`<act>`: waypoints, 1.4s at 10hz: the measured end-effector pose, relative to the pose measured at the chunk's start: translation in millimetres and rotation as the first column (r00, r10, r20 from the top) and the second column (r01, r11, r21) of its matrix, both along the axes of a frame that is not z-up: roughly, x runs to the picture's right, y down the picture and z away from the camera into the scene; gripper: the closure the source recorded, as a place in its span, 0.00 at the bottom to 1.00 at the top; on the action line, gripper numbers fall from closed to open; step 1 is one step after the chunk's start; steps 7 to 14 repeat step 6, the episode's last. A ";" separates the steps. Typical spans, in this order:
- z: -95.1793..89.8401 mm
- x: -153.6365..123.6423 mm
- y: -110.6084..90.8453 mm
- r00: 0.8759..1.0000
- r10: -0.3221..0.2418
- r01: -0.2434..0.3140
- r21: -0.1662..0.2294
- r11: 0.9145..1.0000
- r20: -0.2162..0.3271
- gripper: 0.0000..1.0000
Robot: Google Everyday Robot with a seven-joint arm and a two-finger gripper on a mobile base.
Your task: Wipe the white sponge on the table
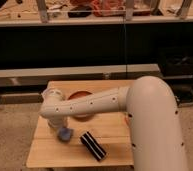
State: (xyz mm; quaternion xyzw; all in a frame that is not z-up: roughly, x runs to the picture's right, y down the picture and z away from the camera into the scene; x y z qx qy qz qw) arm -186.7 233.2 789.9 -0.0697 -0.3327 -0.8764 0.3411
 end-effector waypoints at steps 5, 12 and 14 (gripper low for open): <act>-33.0 4.8 51.6 1.000 0.002 -0.002 -0.016 1.000 0.002 1.00; -42.2 2.3 63.6 1.000 -0.004 0.004 -0.012 1.000 0.012 1.00; -42.2 2.3 63.6 1.000 -0.004 0.004 -0.012 1.000 0.012 1.00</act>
